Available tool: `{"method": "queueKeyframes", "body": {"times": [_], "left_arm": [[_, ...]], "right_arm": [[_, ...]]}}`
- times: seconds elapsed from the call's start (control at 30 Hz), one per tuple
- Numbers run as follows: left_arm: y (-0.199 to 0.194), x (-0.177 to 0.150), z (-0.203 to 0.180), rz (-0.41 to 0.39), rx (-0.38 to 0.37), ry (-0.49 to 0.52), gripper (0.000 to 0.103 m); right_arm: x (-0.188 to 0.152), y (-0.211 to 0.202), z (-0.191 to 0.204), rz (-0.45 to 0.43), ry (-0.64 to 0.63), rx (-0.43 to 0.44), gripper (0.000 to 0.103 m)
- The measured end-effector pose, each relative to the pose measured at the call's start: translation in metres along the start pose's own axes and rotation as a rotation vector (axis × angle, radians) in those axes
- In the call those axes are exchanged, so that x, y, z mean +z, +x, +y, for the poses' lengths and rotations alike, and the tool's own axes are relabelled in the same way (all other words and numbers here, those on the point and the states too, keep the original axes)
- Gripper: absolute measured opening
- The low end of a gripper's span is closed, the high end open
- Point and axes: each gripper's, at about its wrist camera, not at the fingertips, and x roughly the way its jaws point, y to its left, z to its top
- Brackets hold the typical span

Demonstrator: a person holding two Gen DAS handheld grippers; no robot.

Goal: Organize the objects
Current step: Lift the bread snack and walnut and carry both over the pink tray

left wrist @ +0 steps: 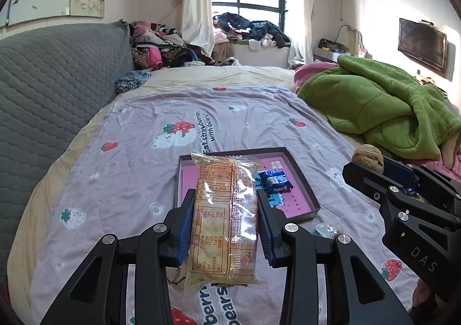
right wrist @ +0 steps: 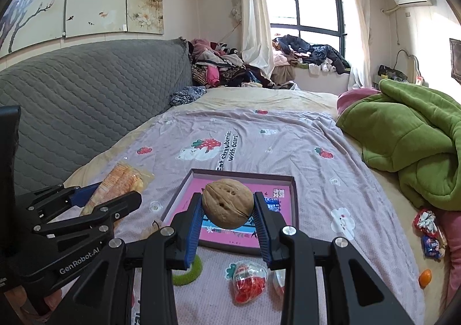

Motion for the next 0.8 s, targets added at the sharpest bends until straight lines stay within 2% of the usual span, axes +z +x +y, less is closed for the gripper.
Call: {"method": "queueKeyframes", "body": {"times": [0.8], "left_arm": [[0.029,0.029,0.004,-0.009,0.036,-0.033,0.040]], "right_arm": [[0.032,0.017,0.000,-0.038,0.004,-0.006,0.035]]}}
